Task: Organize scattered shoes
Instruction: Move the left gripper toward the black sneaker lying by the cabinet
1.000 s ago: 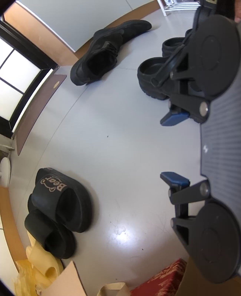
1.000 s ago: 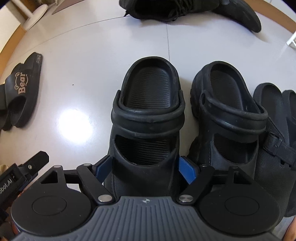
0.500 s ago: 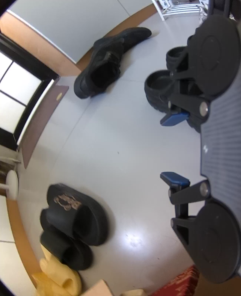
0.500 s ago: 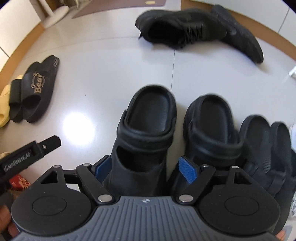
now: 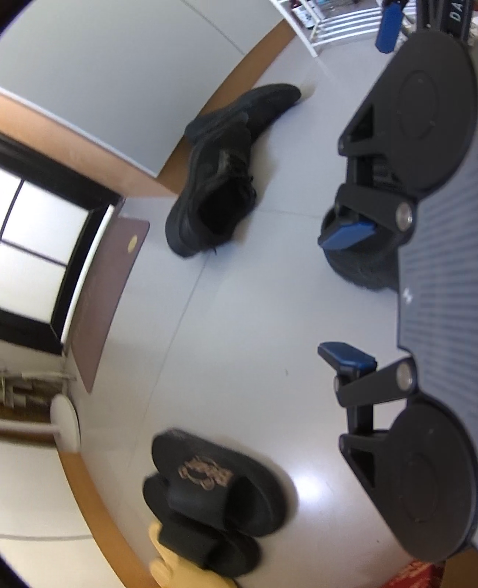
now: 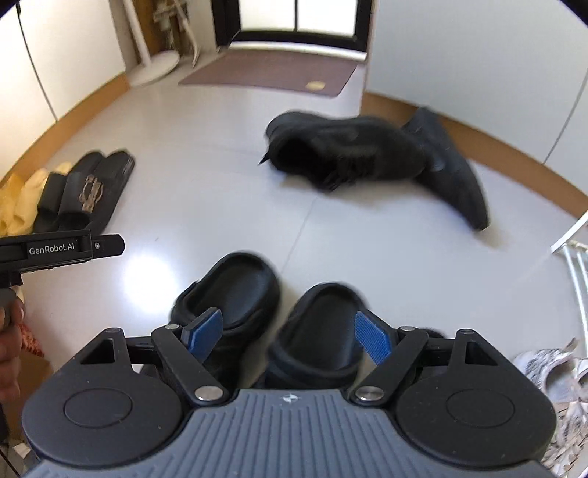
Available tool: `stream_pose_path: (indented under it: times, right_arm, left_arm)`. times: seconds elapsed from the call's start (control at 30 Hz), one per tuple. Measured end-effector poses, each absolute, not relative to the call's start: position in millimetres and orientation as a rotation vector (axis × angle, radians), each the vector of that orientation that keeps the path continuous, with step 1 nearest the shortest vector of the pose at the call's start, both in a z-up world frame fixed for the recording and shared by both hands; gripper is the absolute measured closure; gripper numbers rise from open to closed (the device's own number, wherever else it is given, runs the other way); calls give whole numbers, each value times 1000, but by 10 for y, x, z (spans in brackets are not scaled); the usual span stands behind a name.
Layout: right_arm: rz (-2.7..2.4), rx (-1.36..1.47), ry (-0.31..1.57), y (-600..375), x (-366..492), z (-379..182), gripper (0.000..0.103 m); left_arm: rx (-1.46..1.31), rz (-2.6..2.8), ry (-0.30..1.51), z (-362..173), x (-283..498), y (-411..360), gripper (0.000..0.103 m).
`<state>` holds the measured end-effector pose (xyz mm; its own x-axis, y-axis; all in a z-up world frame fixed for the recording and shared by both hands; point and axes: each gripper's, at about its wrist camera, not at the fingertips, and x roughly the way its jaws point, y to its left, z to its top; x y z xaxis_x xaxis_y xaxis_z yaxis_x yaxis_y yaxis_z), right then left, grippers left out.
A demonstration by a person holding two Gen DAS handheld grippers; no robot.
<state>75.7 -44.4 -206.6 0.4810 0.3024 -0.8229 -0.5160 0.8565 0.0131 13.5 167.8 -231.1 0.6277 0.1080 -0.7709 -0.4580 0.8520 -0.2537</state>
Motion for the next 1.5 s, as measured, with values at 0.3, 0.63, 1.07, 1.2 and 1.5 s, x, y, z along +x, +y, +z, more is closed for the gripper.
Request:
stream_pose_path:
  times: [0.3, 0.63, 1.07, 1.2, 1.5]
  right_arm:
    - [484, -164, 838, -1097, 831, -2012, 19]
    - [497, -69, 801, -1900, 843, -2067, 19]
    - [461, 98, 727, -2894, 947, -2219, 20]
    - [420, 122, 746, -3101, 978, -2252, 20]
    - [353, 73, 767, -3362, 981, -2335, 20]
  left_arm:
    - [-359, 317, 818, -2096, 559, 1301, 38]
    - [-289, 281, 827, -1909, 987, 1023, 38]
    - [-131, 196, 824, -1556, 1631, 662, 33]
    - [-133, 200, 841, -1611, 1759, 633, 33]
    - [-76, 211, 865, -1998, 2079, 583, 33]
